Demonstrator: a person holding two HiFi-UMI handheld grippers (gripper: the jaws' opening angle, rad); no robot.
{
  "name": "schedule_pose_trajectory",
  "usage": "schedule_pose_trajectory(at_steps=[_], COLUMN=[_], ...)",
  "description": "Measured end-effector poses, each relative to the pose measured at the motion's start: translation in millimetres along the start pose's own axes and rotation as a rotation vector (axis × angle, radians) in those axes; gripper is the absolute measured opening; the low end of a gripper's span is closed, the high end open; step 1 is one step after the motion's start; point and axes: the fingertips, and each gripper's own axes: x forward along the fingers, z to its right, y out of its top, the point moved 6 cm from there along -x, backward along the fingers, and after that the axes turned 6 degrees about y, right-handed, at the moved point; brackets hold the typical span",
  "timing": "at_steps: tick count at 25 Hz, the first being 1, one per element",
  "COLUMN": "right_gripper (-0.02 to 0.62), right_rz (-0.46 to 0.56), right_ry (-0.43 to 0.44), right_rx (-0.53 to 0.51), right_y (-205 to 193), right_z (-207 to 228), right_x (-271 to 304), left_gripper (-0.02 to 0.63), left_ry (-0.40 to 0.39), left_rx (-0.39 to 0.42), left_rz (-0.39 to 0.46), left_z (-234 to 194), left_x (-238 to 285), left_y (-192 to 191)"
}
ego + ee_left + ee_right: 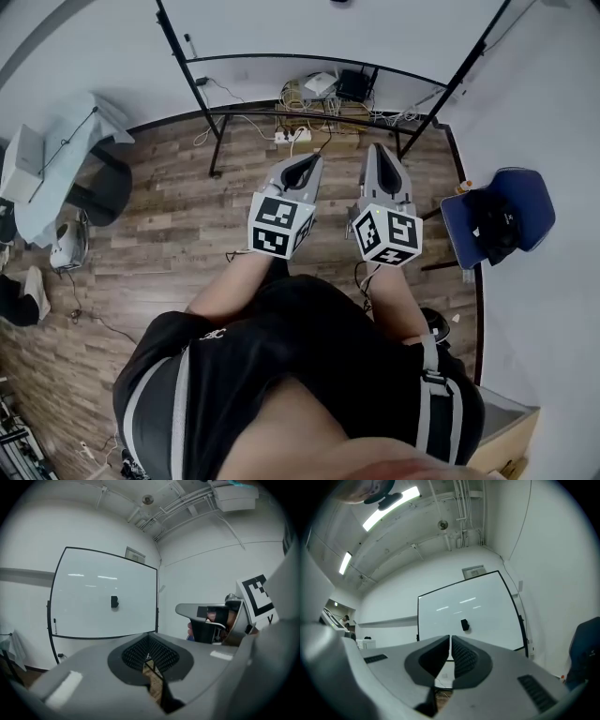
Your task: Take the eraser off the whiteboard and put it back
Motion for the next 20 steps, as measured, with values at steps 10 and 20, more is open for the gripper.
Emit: schedule_pose_trajectory(at_steps=[10, 20], right_gripper=[0.006, 0.006], right_rz=[-0.030, -0.060], right_ry=[0.007, -0.032], right_rx=[-0.025, -0.038], right_y=[-22.0, -28.2], right_z=[17.4, 38.4], right_x=[90.9, 209.7], left_gripper=[0.009, 0.009], left_ry=[-0.021, -0.047], left_rx=[-0.030, -0.036], left_rz=[0.021, 0.018], left_z=[-66.0, -146.2], left_x=[78.8, 166.5], left_y=[3.9, 31.1])
